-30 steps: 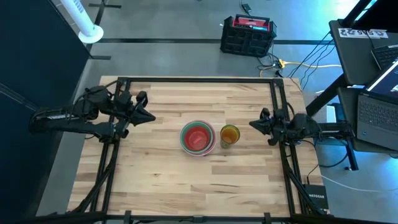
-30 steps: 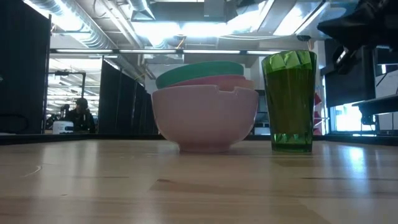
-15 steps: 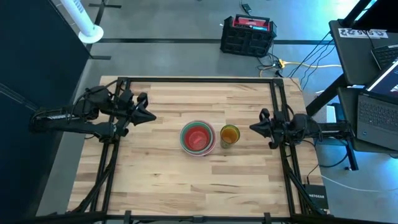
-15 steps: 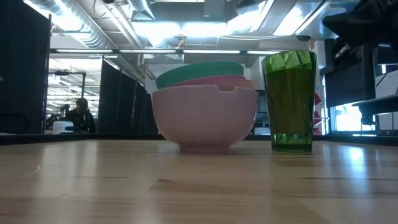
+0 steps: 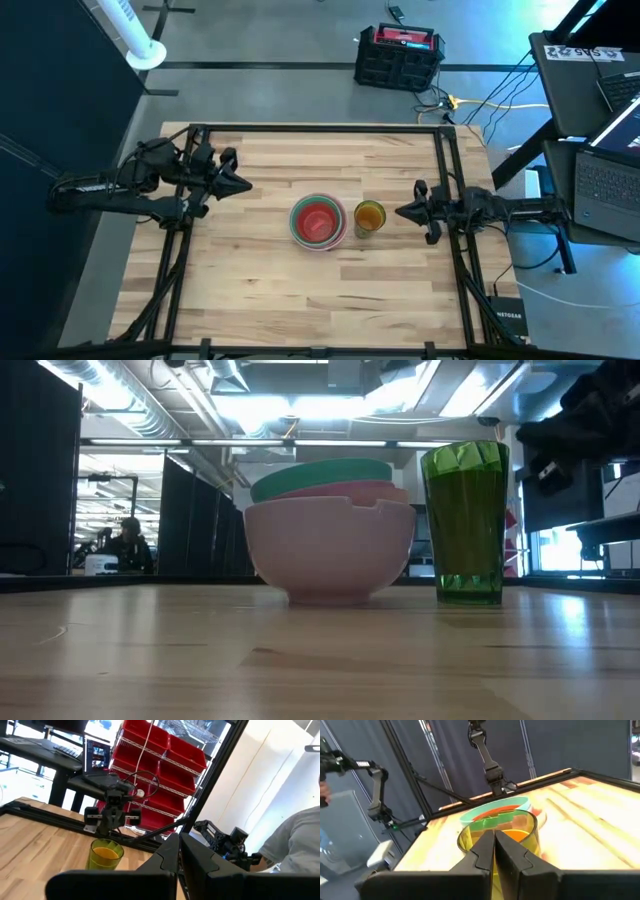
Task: Nest bowls inside each other
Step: Return to Home Position
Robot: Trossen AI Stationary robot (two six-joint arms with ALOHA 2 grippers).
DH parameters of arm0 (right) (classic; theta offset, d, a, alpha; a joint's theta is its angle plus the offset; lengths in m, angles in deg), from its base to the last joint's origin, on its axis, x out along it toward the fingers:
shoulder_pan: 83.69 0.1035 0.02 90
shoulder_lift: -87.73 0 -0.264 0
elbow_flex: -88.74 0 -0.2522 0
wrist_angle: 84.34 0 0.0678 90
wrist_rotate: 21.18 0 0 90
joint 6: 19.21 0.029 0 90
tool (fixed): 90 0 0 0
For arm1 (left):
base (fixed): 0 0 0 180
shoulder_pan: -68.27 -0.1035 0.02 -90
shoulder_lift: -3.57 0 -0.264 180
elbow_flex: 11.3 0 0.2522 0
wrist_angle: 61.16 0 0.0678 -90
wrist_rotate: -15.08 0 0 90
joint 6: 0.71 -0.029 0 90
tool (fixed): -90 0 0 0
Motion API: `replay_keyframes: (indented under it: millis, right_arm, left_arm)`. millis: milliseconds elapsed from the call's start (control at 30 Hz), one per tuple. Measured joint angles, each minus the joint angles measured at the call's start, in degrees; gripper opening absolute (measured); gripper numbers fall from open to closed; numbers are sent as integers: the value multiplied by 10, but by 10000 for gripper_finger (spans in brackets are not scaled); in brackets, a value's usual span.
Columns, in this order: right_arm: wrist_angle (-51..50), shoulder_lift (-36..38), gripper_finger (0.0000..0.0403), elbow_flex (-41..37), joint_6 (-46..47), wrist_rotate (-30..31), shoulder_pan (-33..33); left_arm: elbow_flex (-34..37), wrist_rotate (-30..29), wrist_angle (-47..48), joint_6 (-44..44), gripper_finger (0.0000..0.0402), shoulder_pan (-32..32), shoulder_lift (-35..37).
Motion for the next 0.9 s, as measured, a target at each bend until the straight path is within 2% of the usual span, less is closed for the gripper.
replay_keyframes:
  millis: [233, 767, 900]
  right_arm:
    - [0, -10, 1, 0, -20, 1, 0]
    - [0, -19, 1, 0, -29, 5, 0]
    - [0, -19, 1, 0, -29, 5, 0]
  left_arm:
    - [9, -3, -2, -29, 0, 0, 2]
    - [144, -37, -29, -203, 0, -2, 26]
    - [223, -39, -107, -204, 0, -2, 49]
